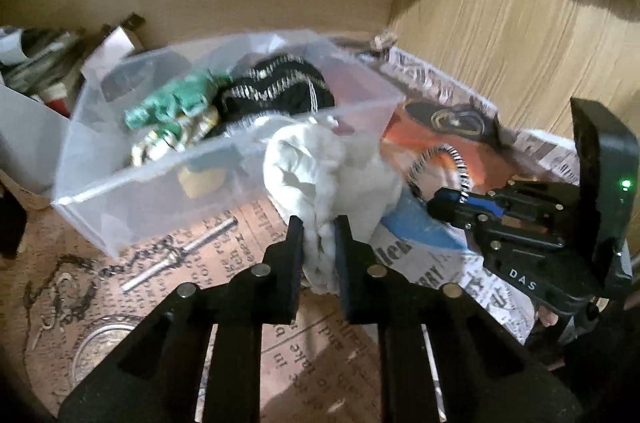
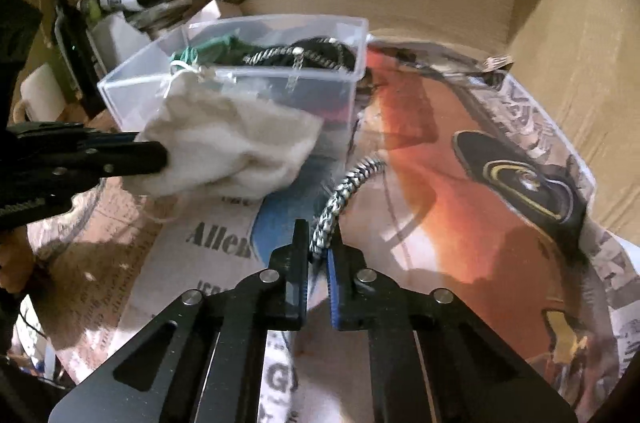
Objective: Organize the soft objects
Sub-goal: 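Grasp the white drawstring bag with the left tool while the right grasps the braided cord, then carry white bag and braided cord into the clear box and open both tools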
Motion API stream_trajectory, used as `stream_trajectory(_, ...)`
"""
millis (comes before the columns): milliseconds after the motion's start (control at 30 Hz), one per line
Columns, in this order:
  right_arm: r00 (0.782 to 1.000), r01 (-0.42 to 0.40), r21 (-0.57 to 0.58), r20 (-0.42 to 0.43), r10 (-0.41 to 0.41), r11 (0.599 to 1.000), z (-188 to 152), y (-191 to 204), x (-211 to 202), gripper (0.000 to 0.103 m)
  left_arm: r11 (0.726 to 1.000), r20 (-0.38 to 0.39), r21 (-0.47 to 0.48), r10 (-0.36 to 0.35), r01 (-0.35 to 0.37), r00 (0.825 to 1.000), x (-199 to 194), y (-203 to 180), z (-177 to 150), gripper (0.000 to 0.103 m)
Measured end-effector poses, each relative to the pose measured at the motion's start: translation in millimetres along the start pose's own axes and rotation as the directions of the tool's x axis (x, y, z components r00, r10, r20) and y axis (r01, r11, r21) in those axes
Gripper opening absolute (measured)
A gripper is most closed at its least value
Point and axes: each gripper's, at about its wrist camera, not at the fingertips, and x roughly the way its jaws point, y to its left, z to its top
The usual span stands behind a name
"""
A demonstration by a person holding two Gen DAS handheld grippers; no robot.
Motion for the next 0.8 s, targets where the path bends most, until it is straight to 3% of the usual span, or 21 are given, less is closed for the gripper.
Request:
stream_trajectory(467,0.977,0.012,-0.005,0.212,-0.011,1.000,31,-6,-57,0.007,0.999,0.200,-0.020,0.042,-0.039,0.979,-61,7,28,0.007)
stream_trajectory(633,0.979,0.006,-0.002,0.205,-0.005,1.000,36,-5,-56,0.007,0.998,0.232,-0.023,0.061,-0.058,0.971,-71,10,33,0.007)
stream_trajectory(667,0.983,0.008,-0.004,0.183,-0.007,1.000,35,-5,-52,0.010,0.998,0.227,-0.025,0.063,-0.059,0.972,-71,12,33,0.007)
stream_trajectory(733,0.990,0.012,-0.003,0.140,-0.012,1.000,31,-7,-43,0.028,0.998,0.209,-0.027,0.059,-0.055,0.976,-70,14,31,0.009)
stream_trajectory(800,0.994,0.010,0.006,0.108,-0.011,1.000,25,-8,-35,0.064,0.998,0.185,-0.033,0.065,-0.059,0.981,-66,16,27,0.025)
